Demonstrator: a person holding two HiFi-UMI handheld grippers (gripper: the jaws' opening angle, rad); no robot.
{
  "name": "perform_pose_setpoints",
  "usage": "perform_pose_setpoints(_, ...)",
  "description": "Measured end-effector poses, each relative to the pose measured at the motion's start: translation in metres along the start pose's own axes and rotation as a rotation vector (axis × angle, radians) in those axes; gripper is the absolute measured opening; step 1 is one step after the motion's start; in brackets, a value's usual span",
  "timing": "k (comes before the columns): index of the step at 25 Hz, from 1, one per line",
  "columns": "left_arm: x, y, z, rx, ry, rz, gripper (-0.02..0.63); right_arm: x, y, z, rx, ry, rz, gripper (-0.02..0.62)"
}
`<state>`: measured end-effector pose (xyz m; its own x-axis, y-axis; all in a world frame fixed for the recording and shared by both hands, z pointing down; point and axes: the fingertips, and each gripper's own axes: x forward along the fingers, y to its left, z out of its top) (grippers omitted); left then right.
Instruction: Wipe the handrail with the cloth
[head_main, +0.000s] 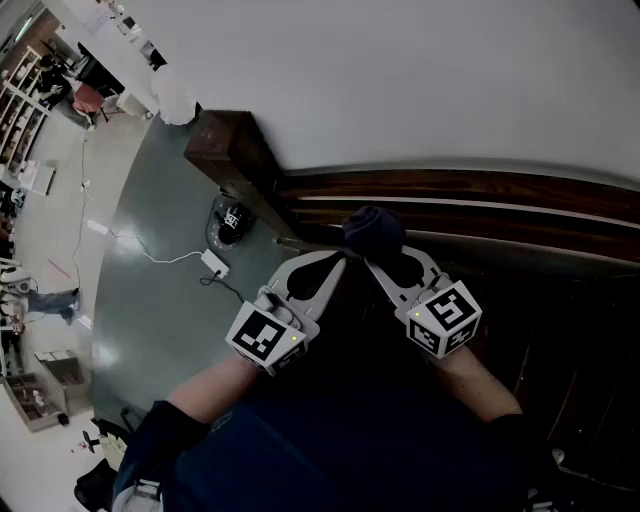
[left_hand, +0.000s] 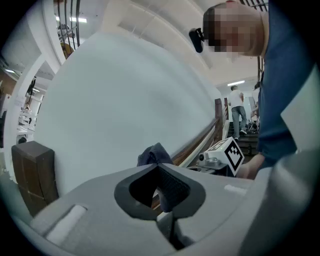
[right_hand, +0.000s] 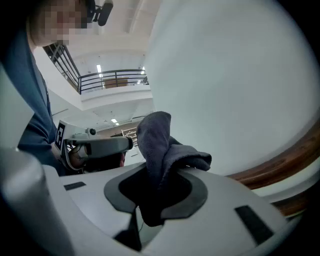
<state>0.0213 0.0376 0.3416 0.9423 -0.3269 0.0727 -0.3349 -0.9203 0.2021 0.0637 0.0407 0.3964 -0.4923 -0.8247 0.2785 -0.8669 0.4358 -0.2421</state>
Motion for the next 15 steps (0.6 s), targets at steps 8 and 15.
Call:
perform_pose_setpoints(8,-0.006,0.003,-0.008,0.003,0.000,-0.023,0.003,0.003,0.004,-0.004,0.002,0.006,-0.019,0.087)
perform_pose_setpoints(15,-0.014,0.004,-0.007,-0.008,-0.002,-0.034,0.003,0.007,0.012,-0.006,0.022,0.014,-0.020,0.087)
